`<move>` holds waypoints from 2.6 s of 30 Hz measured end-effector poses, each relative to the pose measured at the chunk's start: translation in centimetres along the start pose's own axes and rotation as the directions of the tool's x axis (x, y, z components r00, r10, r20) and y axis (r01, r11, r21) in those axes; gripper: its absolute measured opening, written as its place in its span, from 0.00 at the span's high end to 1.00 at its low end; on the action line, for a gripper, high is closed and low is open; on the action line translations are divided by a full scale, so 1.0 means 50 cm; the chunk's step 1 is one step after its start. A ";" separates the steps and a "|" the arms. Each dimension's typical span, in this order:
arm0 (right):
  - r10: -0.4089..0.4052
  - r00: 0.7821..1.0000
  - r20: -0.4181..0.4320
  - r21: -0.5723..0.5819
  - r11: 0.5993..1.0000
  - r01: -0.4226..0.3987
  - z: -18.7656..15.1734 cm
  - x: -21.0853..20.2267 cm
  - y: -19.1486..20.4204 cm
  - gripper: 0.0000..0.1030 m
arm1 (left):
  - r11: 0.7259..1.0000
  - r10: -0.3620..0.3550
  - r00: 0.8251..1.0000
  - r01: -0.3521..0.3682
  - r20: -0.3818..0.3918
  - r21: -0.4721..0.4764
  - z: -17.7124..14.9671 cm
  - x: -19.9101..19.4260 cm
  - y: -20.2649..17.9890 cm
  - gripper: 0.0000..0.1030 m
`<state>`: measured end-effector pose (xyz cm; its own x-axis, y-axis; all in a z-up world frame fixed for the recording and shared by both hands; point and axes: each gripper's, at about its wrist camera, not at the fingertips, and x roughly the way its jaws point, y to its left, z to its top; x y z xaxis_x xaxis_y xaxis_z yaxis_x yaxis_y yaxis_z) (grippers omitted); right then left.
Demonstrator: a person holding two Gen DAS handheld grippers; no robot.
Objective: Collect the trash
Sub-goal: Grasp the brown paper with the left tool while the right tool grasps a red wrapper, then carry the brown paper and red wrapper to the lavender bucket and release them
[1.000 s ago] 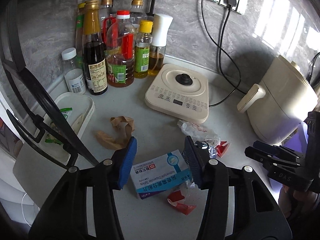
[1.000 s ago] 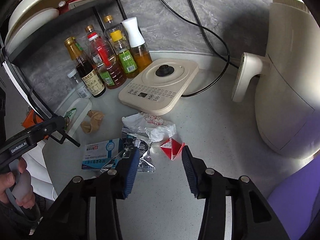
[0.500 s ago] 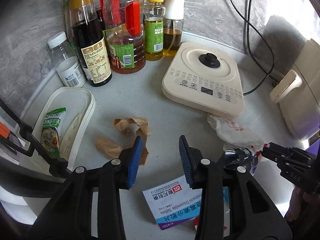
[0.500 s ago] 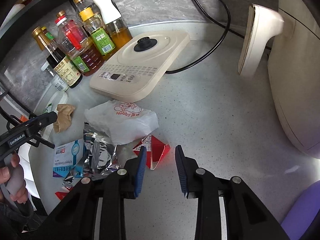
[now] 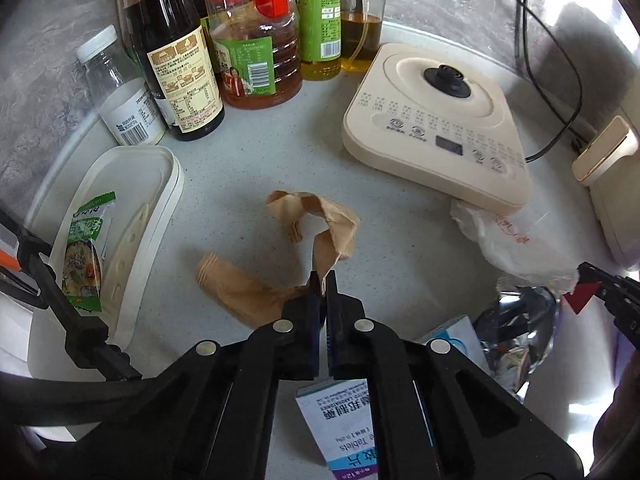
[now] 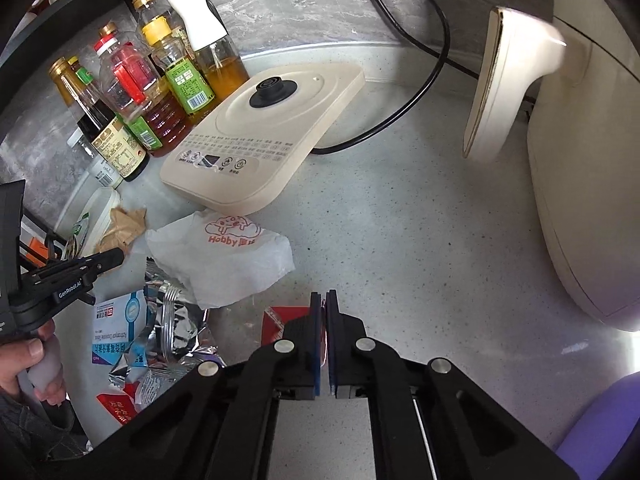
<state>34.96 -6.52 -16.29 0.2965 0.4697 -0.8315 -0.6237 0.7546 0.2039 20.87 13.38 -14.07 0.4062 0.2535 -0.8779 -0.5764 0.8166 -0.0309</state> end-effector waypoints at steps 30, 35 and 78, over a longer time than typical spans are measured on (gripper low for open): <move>-0.173 0.915 0.365 0.127 0.983 0.135 -0.062 -0.454 -0.021 0.96 | 0.908 -0.406 0.878 0.355 0.255 0.221 -0.025 -0.305 -0.159 0.97; -0.235 0.892 0.387 0.178 0.968 0.177 -0.084 -0.518 -0.081 0.96 | 0.878 -0.462 0.851 0.401 0.249 0.261 -0.040 -0.325 -0.228 0.97; -0.268 0.859 0.437 0.212 0.958 0.191 -0.265 -0.654 -0.277 0.08 | 0.796 -0.594 0.767 0.515 0.243 0.319 -0.173 -0.379 -0.478 0.06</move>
<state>24.30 -38.41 1.25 0.7379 0.4013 -0.5426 -0.3874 0.9102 0.1462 20.82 -15.41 -0.81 0.8260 -0.1646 -0.5391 -0.0233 0.9456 -0.3245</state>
